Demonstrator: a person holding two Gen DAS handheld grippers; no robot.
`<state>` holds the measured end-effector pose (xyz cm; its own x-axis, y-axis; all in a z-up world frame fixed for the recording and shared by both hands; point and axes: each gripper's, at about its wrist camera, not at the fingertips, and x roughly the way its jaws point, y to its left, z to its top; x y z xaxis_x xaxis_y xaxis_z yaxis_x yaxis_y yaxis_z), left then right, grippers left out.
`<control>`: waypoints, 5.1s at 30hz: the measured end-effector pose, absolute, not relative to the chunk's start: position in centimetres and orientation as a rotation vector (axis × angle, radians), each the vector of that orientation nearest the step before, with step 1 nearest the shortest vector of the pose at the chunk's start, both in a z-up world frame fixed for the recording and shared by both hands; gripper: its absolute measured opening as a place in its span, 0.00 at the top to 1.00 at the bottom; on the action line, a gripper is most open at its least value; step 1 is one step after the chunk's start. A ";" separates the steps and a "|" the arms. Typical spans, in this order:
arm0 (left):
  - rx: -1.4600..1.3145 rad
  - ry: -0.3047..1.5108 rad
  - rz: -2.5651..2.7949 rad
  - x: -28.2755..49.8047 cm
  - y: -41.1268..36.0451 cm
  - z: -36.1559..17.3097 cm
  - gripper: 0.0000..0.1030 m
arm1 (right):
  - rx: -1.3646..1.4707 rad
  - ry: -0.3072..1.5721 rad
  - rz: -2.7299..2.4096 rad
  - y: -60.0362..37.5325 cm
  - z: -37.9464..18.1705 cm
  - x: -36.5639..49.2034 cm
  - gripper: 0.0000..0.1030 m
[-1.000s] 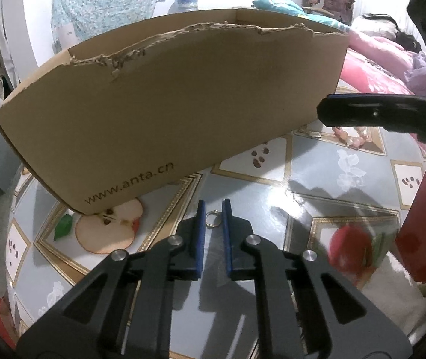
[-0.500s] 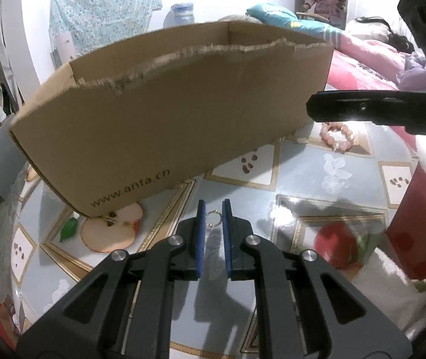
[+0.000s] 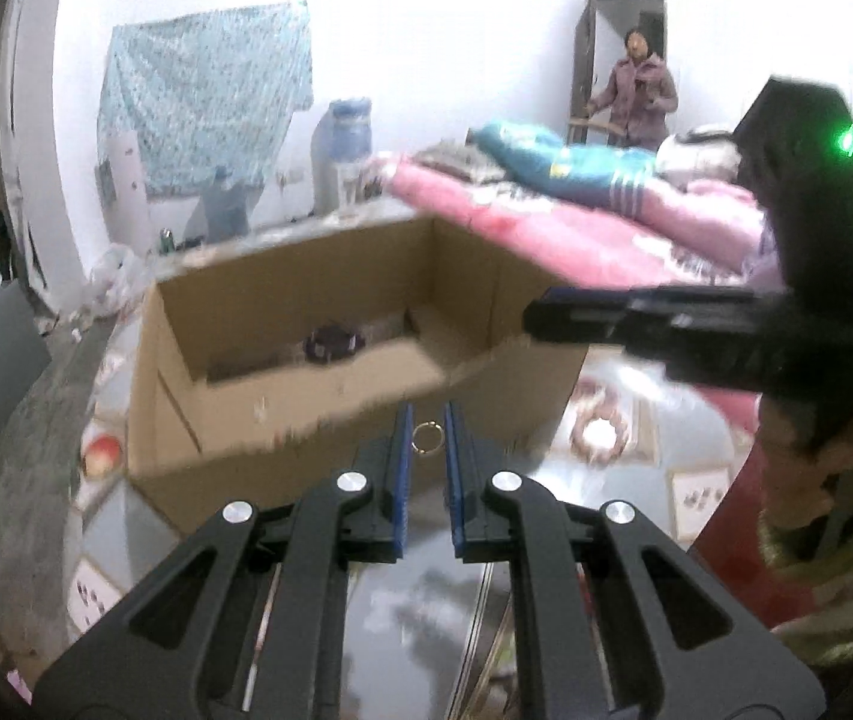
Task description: Organize jewelry
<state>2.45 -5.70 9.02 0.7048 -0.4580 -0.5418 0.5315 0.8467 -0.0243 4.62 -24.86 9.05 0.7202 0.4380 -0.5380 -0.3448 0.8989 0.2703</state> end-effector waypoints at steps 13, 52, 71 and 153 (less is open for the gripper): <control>0.102 0.628 -0.552 12.6 -8.0 8.5 0.91 | 0.177 0.714 0.401 -26.2 8.0 13.0 0.80; -0.029 0.606 -0.577 3.7 -0.8 7.3 0.18 | 0.366 0.690 0.352 -33.1 4.6 2.3 0.71; 0.219 0.870 -0.434 3.3 -3.3 -2.6 0.18 | 0.038 0.976 0.236 -26.7 -2.9 8.2 0.74; 0.196 0.836 -0.376 2.8 -2.9 -3.4 0.08 | 0.118 0.999 0.350 -21.5 0.5 4.4 0.80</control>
